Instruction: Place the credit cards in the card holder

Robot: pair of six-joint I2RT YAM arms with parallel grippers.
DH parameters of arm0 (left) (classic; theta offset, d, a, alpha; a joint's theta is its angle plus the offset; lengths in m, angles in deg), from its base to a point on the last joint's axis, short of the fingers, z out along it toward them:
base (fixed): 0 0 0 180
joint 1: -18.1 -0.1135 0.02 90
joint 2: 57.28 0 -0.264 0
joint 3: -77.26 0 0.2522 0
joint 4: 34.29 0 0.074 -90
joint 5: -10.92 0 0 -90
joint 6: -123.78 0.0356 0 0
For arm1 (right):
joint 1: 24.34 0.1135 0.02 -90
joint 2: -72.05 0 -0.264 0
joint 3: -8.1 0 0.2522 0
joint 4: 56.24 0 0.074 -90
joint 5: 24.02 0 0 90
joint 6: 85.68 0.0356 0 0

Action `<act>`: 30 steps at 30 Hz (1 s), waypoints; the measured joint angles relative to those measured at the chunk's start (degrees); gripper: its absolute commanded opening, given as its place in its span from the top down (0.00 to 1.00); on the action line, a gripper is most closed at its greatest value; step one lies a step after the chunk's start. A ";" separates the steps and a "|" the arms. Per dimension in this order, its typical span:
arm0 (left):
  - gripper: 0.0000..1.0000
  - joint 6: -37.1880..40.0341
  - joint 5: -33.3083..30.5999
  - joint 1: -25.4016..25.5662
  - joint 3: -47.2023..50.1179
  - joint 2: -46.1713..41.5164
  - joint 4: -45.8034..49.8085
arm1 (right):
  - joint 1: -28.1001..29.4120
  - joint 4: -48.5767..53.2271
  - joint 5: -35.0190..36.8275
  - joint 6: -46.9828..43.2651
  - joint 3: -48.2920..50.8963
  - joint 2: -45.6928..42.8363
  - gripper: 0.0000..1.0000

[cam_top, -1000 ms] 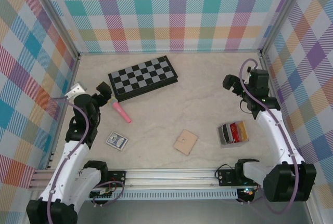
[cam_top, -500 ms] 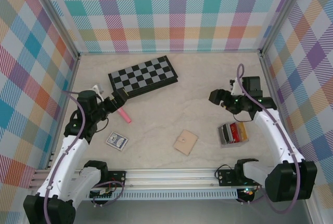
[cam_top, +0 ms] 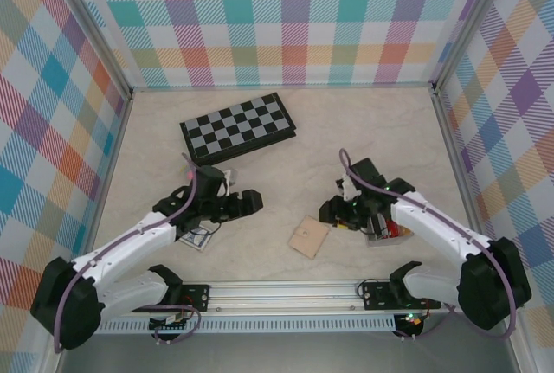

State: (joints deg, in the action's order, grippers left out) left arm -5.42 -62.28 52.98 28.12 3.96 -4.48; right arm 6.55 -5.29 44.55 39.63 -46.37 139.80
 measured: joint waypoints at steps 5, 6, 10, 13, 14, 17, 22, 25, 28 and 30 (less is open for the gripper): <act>0.24 -0.44 -0.59 2.60 0.00 4.07 -1.05 | 6.03 -2.60 0.59 4.59 2.58 3.98 0.59; 0.24 -0.44 -0.85 2.78 0.00 4.13 -1.01 | 7.19 -3.32 0.81 5.18 2.58 4.83 0.59; 0.23 -0.46 -2.95 2.89 0.00 3.06 -0.20 | 12.72 -5.01 2.19 7.91 2.58 8.04 0.56; 0.22 -0.66 -5.49 2.89 0.00 0.24 1.57 | 16.50 -5.49 3.13 9.79 2.54 10.71 0.54; 0.21 -0.74 -6.36 2.89 0.02 -1.01 2.10 | 17.92 -5.57 3.67 10.45 2.40 12.00 0.54; 0.20 -1.49 -8.87 2.89 0.48 -4.13 2.99 | 21.07 -5.95 4.50 11.87 1.46 15.19 0.54; 0.18 -2.43 -12.35 2.89 1.62 -8.24 4.92 | 24.59 -7.72 4.61 13.73 -4.11 21.53 0.55; 0.18 -3.10 -13.81 2.89 1.86 -9.73 5.73 | 25.44 -9.99 4.50 13.97 -8.90 26.38 0.54; 0.18 -3.48 -14.71 2.89 1.90 -10.38 6.51 | 25.51 -10.03 6.19 13.70 -15.69 31.43 0.55; 0.19 -3.48 -14.84 2.89 1.90 -10.38 6.58 | 24.94 -9.77 7.58 13.14 -20.20 33.88 0.54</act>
State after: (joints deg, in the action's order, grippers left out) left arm -8.89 -77.12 55.86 30.03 -6.42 2.10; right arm 31.49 -15.06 52.14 52.76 -66.57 173.68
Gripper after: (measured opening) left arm 0.816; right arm 0.455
